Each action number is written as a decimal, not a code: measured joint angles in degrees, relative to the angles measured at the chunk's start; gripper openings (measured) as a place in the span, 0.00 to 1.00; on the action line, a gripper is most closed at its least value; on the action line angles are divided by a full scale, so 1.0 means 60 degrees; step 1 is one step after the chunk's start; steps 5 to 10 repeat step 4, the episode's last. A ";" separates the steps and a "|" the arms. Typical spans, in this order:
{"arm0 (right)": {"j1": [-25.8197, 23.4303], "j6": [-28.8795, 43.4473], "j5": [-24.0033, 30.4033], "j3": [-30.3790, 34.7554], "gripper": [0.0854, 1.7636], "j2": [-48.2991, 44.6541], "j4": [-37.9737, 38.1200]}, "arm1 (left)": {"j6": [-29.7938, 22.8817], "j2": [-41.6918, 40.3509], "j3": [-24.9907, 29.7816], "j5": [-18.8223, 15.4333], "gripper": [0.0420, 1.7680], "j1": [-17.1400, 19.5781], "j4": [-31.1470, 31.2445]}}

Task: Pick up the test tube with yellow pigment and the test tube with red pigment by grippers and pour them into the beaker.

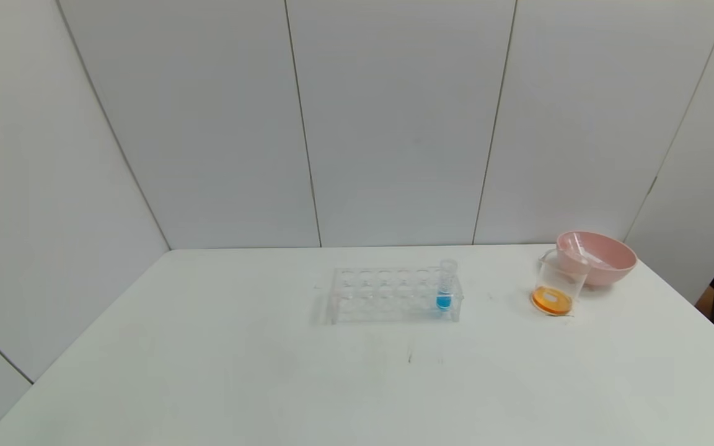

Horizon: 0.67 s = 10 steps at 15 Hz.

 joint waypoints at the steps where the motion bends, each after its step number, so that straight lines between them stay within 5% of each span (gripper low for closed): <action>1: 0.0000 0.0051 -0.0024 0.0146 0.97 -0.0004 0.0699 | 0.0004 0.0000 0.0000 0.0004 0.97 0.0000 0.0000; 4: -0.0008 0.0640 -0.0132 0.0272 0.97 -0.0004 0.2962 | 0.0000 0.0000 0.0000 0.0004 0.97 0.0000 0.0000; 10: -0.0008 0.0640 -0.0132 0.0272 0.97 -0.0004 0.2962 | 0.0000 0.0000 0.0000 0.0004 0.97 0.0000 0.0000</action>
